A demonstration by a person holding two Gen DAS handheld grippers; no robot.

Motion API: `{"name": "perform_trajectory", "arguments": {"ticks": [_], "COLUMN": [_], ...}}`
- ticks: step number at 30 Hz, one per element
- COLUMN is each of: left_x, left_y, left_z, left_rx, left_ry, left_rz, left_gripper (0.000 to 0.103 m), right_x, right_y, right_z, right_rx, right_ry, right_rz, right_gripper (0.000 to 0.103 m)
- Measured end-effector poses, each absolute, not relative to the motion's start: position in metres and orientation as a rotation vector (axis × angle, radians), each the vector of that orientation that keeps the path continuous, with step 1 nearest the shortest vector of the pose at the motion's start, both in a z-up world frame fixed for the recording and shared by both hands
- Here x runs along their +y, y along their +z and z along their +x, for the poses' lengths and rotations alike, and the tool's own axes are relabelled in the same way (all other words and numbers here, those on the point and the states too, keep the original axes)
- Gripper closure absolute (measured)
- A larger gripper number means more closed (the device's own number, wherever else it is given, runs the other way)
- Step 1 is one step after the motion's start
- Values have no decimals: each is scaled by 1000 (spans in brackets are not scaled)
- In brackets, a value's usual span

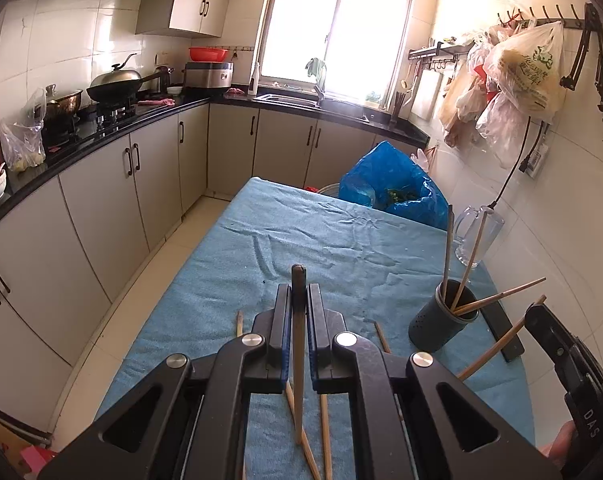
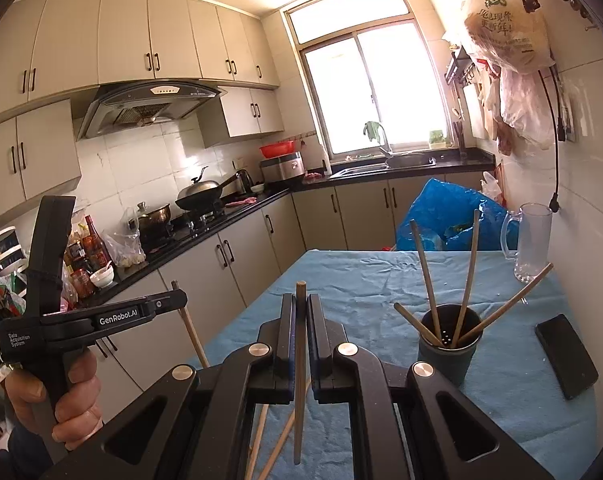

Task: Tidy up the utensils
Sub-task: 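Lower chopsticks into the black cup and open both tools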

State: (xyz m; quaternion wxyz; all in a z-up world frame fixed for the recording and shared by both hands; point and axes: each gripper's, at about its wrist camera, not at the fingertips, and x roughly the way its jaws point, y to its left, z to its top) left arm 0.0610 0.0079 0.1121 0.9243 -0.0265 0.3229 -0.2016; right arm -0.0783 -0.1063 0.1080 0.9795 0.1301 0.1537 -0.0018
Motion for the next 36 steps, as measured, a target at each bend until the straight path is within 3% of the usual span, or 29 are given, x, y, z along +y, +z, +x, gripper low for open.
{"name": "perform_trajectory", "arguments": {"ticks": [36], "left_x": [20], "left_y": [150], "left_z": [-9], "left_rx": [557], "left_ry": [-474], "left_rz": [-25], "left_gripper": [96], "right_x": [-94], "right_y": [145], "right_z": [-160], "right_rx": [181], "right_ry": [-41], "right_rz": [262], "right_gripper": [97]}}
